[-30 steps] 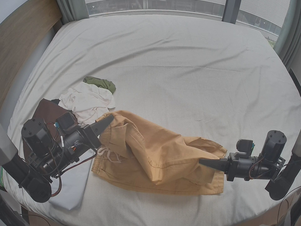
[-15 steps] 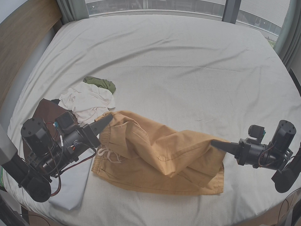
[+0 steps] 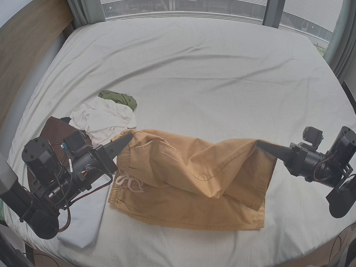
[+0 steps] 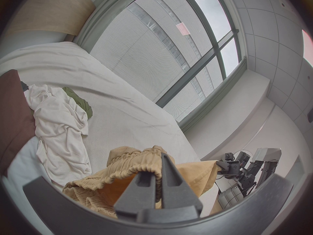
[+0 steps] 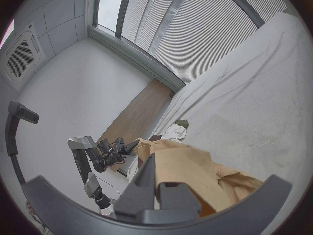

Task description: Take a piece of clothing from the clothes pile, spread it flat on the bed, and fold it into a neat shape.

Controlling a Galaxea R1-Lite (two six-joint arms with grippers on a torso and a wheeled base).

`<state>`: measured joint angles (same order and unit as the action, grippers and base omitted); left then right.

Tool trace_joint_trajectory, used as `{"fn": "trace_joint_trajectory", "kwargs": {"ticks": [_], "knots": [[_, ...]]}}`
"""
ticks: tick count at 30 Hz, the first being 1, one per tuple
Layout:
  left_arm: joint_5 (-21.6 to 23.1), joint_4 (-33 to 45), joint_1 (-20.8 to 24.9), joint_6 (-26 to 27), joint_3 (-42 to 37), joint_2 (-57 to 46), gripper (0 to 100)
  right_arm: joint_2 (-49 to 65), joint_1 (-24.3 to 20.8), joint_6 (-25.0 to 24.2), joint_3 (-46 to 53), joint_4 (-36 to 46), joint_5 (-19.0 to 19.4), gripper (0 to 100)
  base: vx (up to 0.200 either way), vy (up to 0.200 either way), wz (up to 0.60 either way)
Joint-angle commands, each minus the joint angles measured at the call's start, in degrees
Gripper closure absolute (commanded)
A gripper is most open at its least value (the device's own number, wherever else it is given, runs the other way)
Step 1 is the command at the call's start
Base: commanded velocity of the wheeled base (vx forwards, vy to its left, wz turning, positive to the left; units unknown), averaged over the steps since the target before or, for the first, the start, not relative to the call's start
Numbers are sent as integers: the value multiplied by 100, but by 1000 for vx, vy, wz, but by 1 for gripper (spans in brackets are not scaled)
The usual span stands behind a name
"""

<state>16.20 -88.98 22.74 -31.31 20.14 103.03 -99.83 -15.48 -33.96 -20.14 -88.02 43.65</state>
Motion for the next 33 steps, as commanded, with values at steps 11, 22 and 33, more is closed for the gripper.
{"fn": "trace_joint_trajectory", "kwargs": {"ticks": [11,22,33], "knots": [[120,-23,-173,-25,122,-73,100,-45,476,4,-280,-14,-32,100,0,0,0],[111,-23,-243,-51,271,-161,100,-54,784,-137,-596,-14,-50,100,0,0,0],[111,-23,-252,-201,280,-363,100,-72,977,-146,-763,-14,-85,100,0,0,0]]}}
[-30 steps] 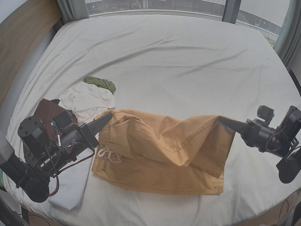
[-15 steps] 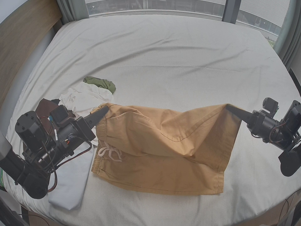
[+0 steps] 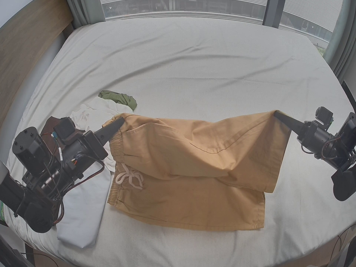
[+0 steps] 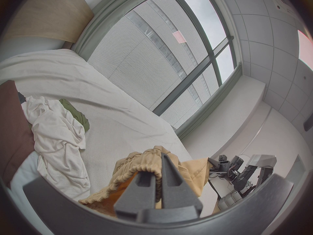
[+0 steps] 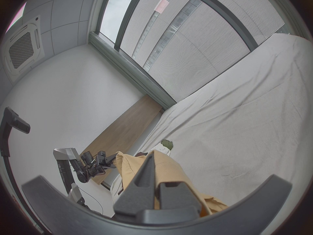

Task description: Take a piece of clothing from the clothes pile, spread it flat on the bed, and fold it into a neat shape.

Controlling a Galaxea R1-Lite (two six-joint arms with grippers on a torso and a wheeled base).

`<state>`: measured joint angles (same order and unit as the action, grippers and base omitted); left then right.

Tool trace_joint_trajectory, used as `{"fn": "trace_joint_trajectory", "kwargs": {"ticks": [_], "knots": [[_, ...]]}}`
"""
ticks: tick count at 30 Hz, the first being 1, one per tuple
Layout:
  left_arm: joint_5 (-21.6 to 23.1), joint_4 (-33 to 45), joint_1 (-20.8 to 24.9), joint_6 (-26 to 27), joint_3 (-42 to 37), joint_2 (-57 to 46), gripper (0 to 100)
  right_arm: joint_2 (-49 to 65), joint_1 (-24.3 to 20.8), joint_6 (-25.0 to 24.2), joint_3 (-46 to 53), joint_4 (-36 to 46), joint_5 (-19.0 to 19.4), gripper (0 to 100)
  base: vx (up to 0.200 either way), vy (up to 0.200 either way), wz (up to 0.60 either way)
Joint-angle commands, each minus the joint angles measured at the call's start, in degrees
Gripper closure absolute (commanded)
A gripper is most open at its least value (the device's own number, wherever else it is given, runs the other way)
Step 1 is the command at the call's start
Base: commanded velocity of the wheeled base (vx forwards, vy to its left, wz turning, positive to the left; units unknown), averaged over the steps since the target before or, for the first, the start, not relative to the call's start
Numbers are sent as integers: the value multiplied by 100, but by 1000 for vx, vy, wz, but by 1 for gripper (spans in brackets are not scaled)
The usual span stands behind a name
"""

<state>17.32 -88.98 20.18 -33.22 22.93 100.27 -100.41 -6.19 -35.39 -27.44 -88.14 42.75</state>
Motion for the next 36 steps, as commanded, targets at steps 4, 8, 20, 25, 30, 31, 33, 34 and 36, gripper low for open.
{"fn": "trace_joint_trajectory", "kwargs": {"ticks": [4,8,20,25,30,31,33,34,36], "knots": [[-1,-23,4,-27,1,-104,100,-22,57,-3,-51,-2,5,100,0,0,0],[-1,-23,-14,-27,10,-95,100,-48,74,-3,-77,-2,-4,100,0,0,0],[8,-23,-163,-44,89,-86,100,-75,259,-12,-130,-2,14,100,0,0,0],[8,-23,-172,-132,89,-95,100,-75,364,-47,-191,-2,14,100,0,0,0],[8,-23,-189,-132,106,-86,100,-75,452,-144,-244,-2,14,100,0,0,0],[8,-23,-189,-132,106,-86,100,-75,452,-144,-244,-2,14,100,0,0,0],[8,-23,-251,-132,124,-78,100,-75,479,-161,-262,-2,14,100,0,0,0],[8,-23,-251,-132,124,-78,100,-75,479,-161,-262,-2,14,100,0,0,0],[8,-23,-286,-132,133,-78,100,-75,514,-214,-279,-2,14,100,0,0,0]]}}
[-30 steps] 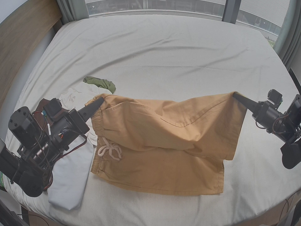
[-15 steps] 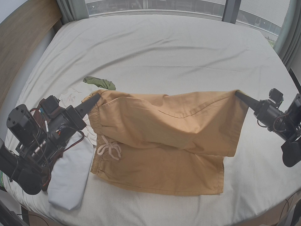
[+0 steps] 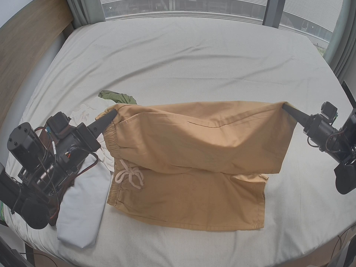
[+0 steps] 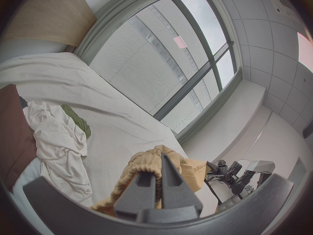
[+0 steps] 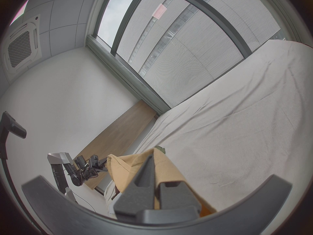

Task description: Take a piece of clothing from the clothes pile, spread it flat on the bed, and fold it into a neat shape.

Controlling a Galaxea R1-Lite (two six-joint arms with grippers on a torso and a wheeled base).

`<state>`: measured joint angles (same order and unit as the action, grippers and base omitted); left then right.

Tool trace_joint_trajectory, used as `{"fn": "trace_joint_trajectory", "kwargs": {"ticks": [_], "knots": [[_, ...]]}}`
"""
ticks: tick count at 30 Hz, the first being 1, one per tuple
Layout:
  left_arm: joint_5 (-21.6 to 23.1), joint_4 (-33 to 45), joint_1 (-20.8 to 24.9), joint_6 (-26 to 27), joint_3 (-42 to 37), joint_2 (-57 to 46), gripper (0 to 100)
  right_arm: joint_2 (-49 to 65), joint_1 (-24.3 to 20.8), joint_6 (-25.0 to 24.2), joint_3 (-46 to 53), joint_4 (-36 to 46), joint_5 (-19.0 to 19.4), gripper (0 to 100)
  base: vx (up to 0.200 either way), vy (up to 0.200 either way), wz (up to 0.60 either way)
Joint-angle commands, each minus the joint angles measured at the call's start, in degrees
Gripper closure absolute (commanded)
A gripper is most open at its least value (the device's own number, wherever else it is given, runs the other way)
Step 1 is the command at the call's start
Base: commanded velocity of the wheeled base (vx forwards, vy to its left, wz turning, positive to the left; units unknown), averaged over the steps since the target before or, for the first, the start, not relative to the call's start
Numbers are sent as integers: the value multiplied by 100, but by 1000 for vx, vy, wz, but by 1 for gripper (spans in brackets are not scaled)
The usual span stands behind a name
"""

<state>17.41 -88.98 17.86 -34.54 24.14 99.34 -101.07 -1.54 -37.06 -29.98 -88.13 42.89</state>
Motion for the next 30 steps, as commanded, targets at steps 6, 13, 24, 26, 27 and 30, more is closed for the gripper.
{"fn": "trace_joint_trajectory", "kwargs": {"ticks": [6,13,24,26,27,30], "knots": [[8,-23,-125,-62,47,33,100,-9,136,-82,-61,-3,9,100,0,0,0],[8,-23,-142,-71,47,50,100,-44,224,-152,-87,-3,18,100,0,0,0],[8,-23,-160,-71,65,59,100,-114,321,-161,-149,-3,27,100,0,0,0],[-1,-23,-169,-80,82,59,100,-114,312,-161,-158,-12,27,100,0,0,0],[8,-23,-169,-71,82,59,100,-106,294,-161,-158,-12,27,100,0,0,0],[-1,-23,-160,-71,91,59,100,-79,259,-161,-149,-3,27,100,0,0,0]]}}
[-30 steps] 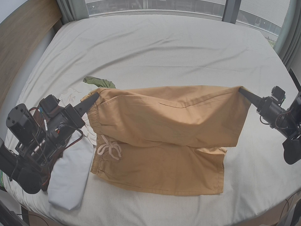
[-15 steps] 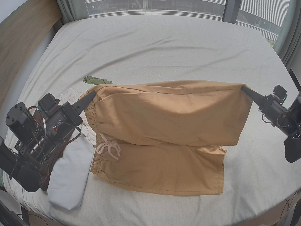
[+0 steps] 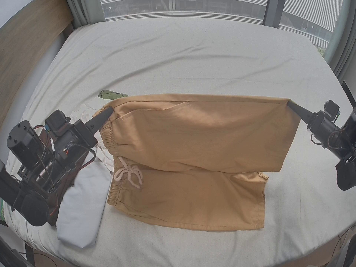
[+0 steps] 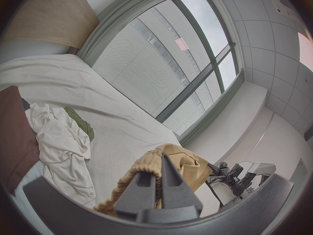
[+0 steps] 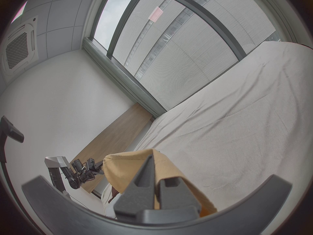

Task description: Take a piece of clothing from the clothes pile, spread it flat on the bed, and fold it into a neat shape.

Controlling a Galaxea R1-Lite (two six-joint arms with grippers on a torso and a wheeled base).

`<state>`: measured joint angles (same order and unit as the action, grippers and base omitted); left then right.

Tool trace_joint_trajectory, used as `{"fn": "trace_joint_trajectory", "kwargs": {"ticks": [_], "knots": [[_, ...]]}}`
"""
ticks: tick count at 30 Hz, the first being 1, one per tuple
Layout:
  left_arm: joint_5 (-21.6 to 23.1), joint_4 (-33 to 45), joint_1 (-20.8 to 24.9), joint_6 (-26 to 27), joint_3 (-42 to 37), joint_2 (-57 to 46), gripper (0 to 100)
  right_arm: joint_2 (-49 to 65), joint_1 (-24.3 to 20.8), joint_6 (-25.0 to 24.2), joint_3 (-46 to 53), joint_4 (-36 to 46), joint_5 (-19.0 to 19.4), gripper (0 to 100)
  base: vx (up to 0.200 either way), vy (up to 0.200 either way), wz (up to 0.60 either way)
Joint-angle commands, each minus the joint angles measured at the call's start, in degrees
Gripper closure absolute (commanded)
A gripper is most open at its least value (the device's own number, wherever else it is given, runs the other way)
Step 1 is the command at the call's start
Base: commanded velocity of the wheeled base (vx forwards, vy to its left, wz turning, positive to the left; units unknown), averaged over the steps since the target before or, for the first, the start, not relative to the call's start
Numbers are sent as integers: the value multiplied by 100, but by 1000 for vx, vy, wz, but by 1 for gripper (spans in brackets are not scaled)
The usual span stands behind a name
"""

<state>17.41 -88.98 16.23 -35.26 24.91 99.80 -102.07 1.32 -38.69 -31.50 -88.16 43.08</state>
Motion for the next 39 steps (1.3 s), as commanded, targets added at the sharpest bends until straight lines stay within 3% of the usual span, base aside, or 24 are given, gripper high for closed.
{"fn": "trace_joint_trajectory", "kwargs": {"ticks": [1,39], "knots": [[-1,-23,3,1,14,13,100,21,-35,2,4,1,-2,100,0,0,0],[-80,-23,39,19,129,-14,100,109,9,20,-155,10,-2,100,0,0,0]]}}
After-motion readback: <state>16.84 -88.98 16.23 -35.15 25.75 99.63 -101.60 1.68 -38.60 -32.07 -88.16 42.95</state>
